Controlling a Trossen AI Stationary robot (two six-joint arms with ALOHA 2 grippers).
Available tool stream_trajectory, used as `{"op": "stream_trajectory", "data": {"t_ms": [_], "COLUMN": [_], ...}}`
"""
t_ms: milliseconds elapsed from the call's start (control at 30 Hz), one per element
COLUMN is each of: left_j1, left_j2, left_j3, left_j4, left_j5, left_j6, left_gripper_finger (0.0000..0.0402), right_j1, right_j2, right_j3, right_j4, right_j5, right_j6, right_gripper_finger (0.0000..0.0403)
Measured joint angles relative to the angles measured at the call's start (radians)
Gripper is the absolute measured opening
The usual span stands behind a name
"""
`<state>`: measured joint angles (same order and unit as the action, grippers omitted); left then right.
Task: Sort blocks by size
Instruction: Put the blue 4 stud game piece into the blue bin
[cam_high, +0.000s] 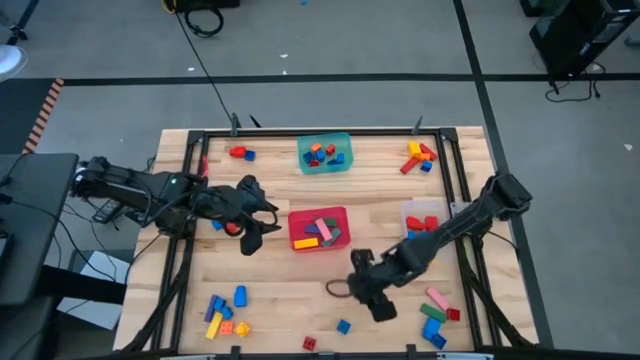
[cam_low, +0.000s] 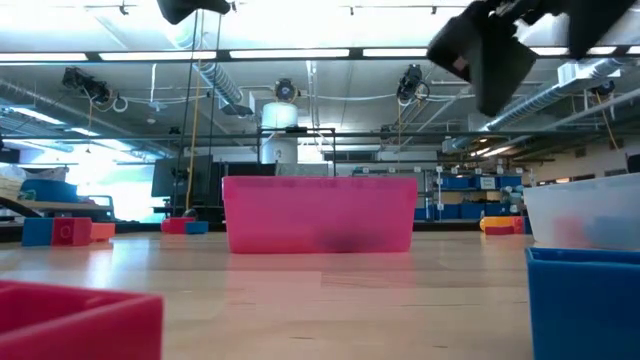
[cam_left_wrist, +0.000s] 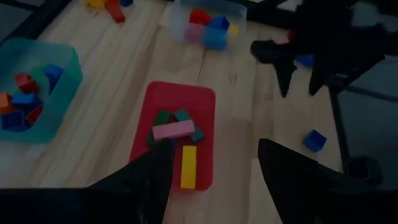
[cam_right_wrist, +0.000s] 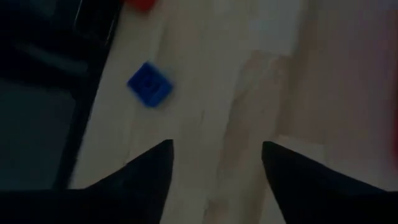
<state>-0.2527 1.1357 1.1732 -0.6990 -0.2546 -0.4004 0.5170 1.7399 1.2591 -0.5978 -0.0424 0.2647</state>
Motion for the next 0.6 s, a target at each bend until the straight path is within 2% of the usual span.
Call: {"op": "stream_trajectory", "data": {"t_ms": [200,400,600], "left_j1": [-0.019,-0.051,-0.07], "left_j2": [0.039,0.081,0.091], "left_j3": [0.001,0.0,0.0], "left_j4": [-0.006,0.005,-0.001], "left_j5": [0.0,0.002,0.002], "left_j6": [-0.051,-0.056,-0.083], "left_gripper_finger": [0.0241,0.0241,0.0241], "right_j1": [0.089,0.118,0.119], "right_j2": [0.045,0.148,0.273], "right_j3": [0.001,0.013,0.12], "right_j4": [0.083,0.167,0.175], "right_j5": [0.087,0.09,0.082], "right_j6": [-0.301,-0.313,-0.357], "right_gripper_finger": [0.0312,0.0318,0.0308]}}
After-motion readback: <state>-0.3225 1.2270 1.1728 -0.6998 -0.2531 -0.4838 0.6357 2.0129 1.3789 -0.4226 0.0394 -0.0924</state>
